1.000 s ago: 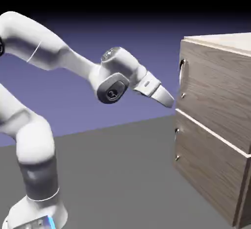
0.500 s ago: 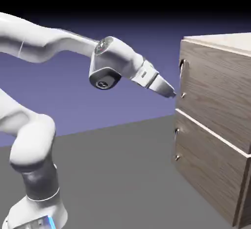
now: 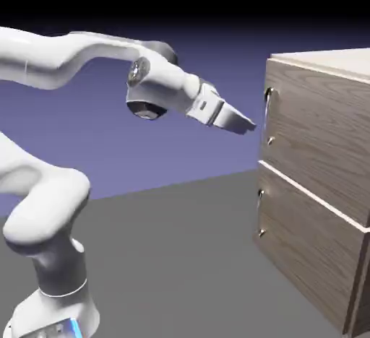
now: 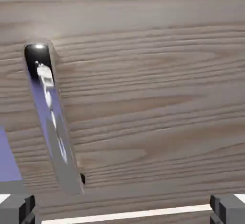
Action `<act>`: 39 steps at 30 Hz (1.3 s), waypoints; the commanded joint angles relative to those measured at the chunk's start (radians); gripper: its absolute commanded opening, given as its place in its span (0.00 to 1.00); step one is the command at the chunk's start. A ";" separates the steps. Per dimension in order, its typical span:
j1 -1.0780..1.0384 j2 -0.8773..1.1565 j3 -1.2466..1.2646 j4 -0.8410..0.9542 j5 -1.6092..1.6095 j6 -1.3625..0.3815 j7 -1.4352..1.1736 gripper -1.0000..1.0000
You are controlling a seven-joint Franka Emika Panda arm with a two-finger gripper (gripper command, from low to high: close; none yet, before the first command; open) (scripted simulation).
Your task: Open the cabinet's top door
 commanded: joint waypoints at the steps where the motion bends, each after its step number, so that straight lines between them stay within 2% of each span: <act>1: -0.017 -0.008 0.018 0.004 0.044 -0.006 -0.029 0.50; 30: -0.495 -0.235 0.526 0.132 1.305 -0.173 -0.863 0.50; 32: -0.501 -0.238 0.533 0.133 1.321 -0.175 -0.874 0.50; 37: -0.676 -0.189 0.629 0.275 1.345 -0.193 -0.885 0.50; 38: -0.676 -0.189 0.629 0.275 1.345 -0.193 -0.885 0.00; 39: -0.676 -0.189 0.629 0.275 1.345 -0.193 -0.885 0.00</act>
